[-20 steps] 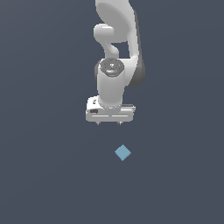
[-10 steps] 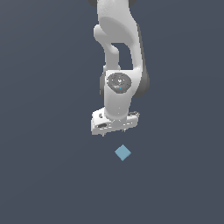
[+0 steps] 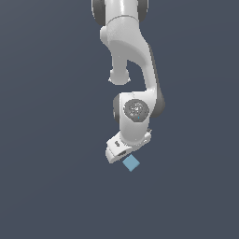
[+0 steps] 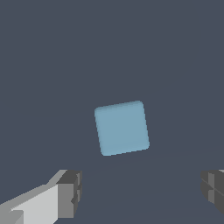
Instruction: Pick up the object and move it to a goal position.
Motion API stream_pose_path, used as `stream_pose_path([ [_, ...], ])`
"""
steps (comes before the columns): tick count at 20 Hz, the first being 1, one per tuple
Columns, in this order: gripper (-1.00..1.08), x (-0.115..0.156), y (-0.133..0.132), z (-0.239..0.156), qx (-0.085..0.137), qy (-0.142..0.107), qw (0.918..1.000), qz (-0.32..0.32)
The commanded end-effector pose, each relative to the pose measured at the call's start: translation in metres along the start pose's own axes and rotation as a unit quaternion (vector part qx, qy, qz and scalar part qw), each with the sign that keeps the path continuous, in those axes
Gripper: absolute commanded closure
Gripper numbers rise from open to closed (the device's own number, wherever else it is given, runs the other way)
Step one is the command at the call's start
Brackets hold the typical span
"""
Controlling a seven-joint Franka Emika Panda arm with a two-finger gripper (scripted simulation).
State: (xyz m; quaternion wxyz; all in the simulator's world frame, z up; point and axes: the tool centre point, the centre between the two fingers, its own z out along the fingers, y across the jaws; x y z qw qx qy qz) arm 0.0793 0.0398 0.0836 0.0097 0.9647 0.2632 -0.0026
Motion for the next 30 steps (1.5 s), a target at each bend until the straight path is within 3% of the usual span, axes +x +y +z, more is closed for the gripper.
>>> stream_pose_path([
  [1,-0.92,0.009,-0.002,0.009,0.002,0.002,0.9996,-0.028],
  [11,-0.92,0.024,-0.006,0.027,0.008,0.006,0.9966,-0.081],
  [18,-0.92,0.024,-0.006,0.033,0.008,0.005,0.9967,-0.081],
  [30,-0.92,0.025,-0.007,0.078,0.008,0.006,0.9965,-0.083],
])
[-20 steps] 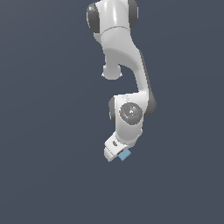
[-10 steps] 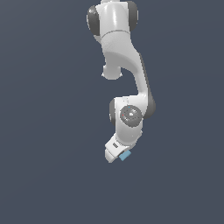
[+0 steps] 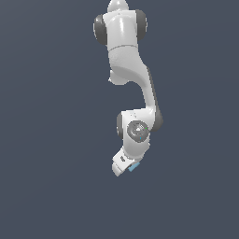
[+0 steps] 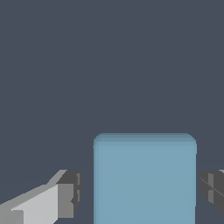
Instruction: Pick up the object and move it to a goal position.
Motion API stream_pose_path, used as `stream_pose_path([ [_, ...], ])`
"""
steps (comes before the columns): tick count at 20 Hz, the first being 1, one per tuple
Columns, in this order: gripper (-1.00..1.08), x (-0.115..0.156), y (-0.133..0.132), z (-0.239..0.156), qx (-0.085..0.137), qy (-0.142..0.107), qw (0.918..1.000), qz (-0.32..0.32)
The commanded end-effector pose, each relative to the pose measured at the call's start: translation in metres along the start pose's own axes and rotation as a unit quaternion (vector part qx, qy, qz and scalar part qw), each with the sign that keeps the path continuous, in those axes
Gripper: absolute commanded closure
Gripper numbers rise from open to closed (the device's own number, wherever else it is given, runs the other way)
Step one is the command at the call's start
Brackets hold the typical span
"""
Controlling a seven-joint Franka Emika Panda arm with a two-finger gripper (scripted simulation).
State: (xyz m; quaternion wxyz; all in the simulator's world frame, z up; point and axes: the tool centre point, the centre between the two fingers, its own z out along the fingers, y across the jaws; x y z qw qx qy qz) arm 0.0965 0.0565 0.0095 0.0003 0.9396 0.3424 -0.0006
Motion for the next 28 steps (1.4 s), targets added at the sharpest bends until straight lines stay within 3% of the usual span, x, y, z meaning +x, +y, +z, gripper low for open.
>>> stream_pose_path([
  [1,-0.92,0.001,0.0,0.004,0.0,0.0,1.0,0.0],
  [2,-0.92,0.001,0.0,0.004,0.0,0.0,1.0,0.0],
  [3,1.08,0.001,0.0,0.004,0.0,0.0,1.0,0.0],
  [18,1.08,-0.004,0.002,-0.001,0.0,0.0,1.0,-0.001],
  [28,1.08,-0.048,0.02,-0.006,0.0,0.0,1.0,0.0],
])
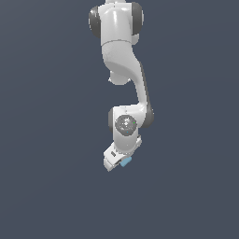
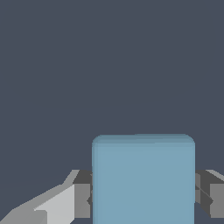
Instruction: Pick up the object and move it to a goal position.
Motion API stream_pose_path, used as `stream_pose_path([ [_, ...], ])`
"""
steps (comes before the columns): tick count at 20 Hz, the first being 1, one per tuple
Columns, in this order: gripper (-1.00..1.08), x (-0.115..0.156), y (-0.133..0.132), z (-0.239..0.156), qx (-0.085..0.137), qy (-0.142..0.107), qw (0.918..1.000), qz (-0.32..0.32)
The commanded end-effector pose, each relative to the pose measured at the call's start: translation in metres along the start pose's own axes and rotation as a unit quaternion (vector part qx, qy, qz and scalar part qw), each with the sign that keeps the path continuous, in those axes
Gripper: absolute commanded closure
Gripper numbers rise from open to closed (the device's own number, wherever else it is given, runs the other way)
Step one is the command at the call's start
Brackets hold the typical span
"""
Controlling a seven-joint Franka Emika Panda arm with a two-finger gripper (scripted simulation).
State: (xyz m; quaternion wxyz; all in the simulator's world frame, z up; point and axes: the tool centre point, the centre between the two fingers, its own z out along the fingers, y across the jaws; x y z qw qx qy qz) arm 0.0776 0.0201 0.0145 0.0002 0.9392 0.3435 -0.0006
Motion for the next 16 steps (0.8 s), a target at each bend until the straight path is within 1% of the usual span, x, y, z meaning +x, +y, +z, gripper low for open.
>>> stream_pose_path([
  [1,1.08,-0.017,0.007,-0.002,0.0,0.0,1.0,0.001],
  [5,1.08,-0.044,0.019,-0.006,0.0,0.0,1.0,0.001],
  [9,1.08,-0.064,0.028,-0.008,0.0,0.0,1.0,0.001],
  [13,1.08,-0.076,0.034,-0.01,0.0,0.0,1.0,0.001],
  [16,1.08,-0.079,0.036,-0.01,0.0,0.0,1.0,0.001],
])
